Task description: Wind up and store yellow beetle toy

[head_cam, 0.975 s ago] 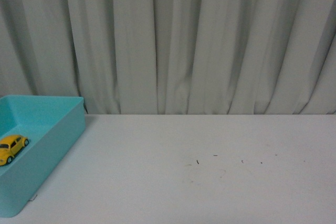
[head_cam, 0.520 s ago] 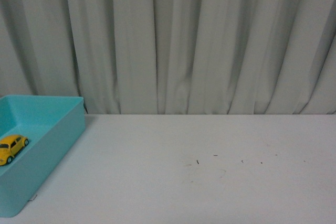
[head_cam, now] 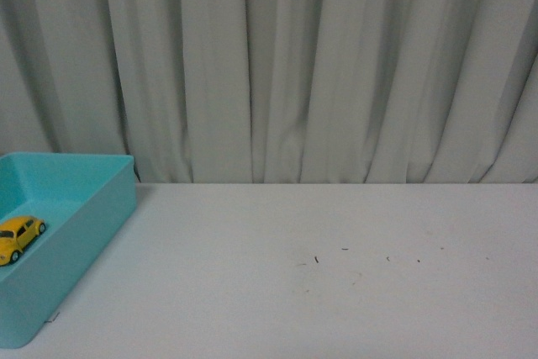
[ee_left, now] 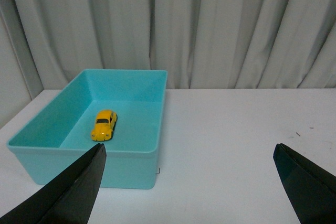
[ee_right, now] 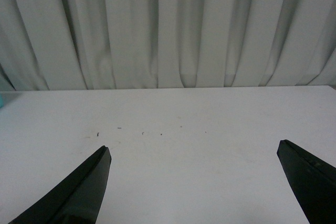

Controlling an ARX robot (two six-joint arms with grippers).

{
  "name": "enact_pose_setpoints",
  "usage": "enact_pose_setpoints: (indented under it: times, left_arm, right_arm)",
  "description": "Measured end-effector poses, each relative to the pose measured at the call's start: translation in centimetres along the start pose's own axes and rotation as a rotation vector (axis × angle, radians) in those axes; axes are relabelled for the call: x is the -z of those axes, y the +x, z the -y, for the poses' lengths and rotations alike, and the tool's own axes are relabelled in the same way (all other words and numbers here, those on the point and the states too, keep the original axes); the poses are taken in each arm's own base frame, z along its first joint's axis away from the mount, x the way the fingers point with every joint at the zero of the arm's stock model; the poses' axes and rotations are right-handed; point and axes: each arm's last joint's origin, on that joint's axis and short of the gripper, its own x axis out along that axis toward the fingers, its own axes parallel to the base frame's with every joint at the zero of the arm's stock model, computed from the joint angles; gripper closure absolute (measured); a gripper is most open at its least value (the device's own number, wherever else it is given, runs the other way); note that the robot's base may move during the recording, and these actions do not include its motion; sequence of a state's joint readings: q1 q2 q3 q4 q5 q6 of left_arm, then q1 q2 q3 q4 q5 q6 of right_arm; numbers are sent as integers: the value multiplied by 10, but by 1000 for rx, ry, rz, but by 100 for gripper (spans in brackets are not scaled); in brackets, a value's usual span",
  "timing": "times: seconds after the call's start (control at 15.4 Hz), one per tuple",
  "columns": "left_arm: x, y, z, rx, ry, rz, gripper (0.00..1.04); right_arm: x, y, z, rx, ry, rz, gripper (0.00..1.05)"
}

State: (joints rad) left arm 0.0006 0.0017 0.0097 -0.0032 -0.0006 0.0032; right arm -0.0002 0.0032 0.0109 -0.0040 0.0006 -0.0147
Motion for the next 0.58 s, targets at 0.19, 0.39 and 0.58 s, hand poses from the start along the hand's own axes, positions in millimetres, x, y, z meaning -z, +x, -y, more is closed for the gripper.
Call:
enact_pose_setpoints:
  times: [0.19, 0.39, 0.58]
  left_arm:
    - [0, 0, 0, 0, 0, 0, 7]
    - [0, 0, 0, 0, 0, 0, 7]
    - [0, 0, 0, 0, 0, 0, 7]
  right_arm:
    - [0, 0, 0, 0, 0, 0, 7]
    - [0, 0, 0, 0, 0, 0, 7]
    - [0, 0, 0, 0, 0, 0, 7]
